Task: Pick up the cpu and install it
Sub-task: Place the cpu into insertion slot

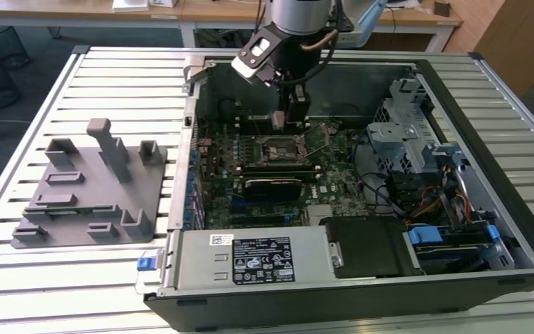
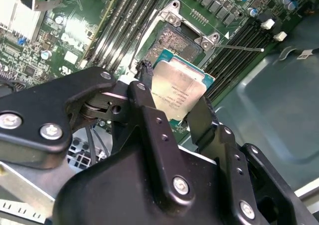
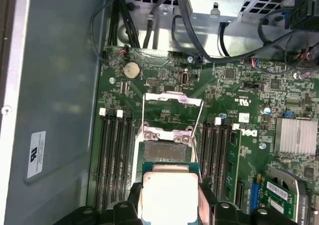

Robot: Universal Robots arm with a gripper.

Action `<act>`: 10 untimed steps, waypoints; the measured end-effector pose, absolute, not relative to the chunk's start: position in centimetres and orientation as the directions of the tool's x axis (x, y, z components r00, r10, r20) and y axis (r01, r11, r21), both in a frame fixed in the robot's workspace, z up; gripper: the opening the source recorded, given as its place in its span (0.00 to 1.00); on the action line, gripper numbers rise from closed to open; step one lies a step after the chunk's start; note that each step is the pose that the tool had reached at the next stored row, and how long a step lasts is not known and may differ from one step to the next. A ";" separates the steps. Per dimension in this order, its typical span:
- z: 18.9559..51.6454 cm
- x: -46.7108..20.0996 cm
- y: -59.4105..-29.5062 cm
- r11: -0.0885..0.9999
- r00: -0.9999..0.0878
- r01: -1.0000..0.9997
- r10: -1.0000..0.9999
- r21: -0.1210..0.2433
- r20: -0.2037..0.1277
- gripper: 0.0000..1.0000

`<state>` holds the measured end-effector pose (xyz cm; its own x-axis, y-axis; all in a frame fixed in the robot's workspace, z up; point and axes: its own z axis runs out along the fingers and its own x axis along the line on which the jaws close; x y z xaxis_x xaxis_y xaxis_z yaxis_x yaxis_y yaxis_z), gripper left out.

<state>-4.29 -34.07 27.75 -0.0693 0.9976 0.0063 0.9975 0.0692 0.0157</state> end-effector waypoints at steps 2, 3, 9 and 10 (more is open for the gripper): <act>27.5 -4.3 -34.0 0.067 -0.067 0.998 0.998 0.016 0.006 0.53; 27.4 -4.3 -34.0 0.067 -0.067 0.998 0.998 0.016 0.006 0.53; 26.6 -4.3 -33.8 0.067 -0.068 0.998 0.998 0.016 0.006 0.53; 26.5 -4.3 -33.8 0.067 -0.068 0.998 0.998 0.016 0.006 0.53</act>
<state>-4.27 -33.82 26.46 -0.0675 0.9977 0.0064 0.9976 0.0674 0.0157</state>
